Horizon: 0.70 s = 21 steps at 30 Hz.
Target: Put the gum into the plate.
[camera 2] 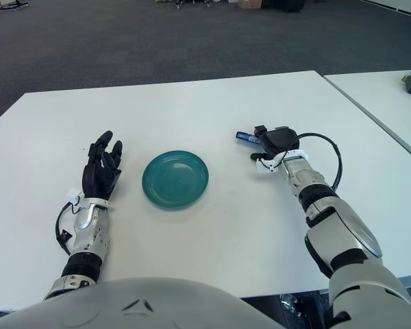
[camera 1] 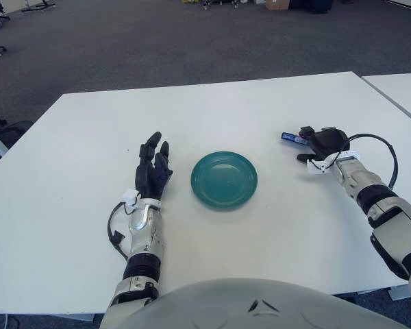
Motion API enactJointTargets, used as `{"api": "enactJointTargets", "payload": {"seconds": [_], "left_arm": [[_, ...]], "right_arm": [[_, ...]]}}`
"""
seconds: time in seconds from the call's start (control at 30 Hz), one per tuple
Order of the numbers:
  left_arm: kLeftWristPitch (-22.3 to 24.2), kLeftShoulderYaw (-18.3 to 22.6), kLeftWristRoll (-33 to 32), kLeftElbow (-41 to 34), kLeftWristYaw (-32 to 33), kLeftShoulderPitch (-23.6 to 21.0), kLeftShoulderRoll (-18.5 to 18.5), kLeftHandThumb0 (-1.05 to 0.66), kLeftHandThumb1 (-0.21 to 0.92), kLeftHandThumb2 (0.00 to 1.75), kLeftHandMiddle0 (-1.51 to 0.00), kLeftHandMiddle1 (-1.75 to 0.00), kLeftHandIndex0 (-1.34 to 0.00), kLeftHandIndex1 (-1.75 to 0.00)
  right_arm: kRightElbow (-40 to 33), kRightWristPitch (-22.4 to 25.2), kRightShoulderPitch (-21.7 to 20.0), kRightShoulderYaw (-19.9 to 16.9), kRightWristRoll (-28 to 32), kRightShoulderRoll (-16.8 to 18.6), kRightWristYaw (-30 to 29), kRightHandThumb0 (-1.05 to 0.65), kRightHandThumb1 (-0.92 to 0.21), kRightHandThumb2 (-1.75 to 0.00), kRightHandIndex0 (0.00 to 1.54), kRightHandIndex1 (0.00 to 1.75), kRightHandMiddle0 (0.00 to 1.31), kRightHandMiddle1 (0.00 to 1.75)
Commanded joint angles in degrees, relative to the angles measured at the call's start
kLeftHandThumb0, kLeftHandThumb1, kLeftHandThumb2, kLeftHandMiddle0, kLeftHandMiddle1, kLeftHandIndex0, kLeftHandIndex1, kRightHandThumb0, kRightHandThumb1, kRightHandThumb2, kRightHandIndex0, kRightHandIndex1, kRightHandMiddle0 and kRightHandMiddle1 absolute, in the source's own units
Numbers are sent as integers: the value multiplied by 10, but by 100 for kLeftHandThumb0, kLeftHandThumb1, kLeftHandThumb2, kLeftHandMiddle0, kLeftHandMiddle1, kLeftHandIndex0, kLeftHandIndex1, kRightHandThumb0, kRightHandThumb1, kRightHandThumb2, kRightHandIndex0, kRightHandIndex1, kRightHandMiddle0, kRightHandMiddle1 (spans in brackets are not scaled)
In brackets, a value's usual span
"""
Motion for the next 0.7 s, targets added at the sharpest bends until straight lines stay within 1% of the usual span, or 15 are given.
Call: {"api": "enactJointTargets", "payload": {"seconds": [0.0,0.03,0.17,0.3,0.43,0.67], "left_arm": [[-6,2,-3,29,0,22,-14,-79,92,80,-33,0,0,-77],[-7,2,-3,29,0,22,-14,-79,92,80,-33,0,0,-77],[-10,1,0,30,1,23,-13,-79,92,81,-33,0,0,-76],[-13,1,1,29,1,25,-13,-79,92,82,-32,0,0,-74],[-11,0,0,25,1,27,-14,-79,92,82,-32,0,0,-74],[-10,0,-1,24,2,27,-15,-79,92,81,-32,0,0,-76]], "right_arm": [[-8,15,3,4,-10,8,10,-104,-92,-97,32,34,0,77],[-8,17,4,4,-10,8,10,-105,-92,-98,33,30,0,73],[-7,24,3,3,-9,10,15,-105,-92,-99,31,20,0,59],[-7,27,4,1,-5,11,18,-105,-92,-100,31,17,0,55],[-6,28,3,-2,-1,13,19,-105,-92,-102,35,13,0,59],[-1,31,2,-2,-1,15,20,-105,-92,-104,38,10,0,63]]}}
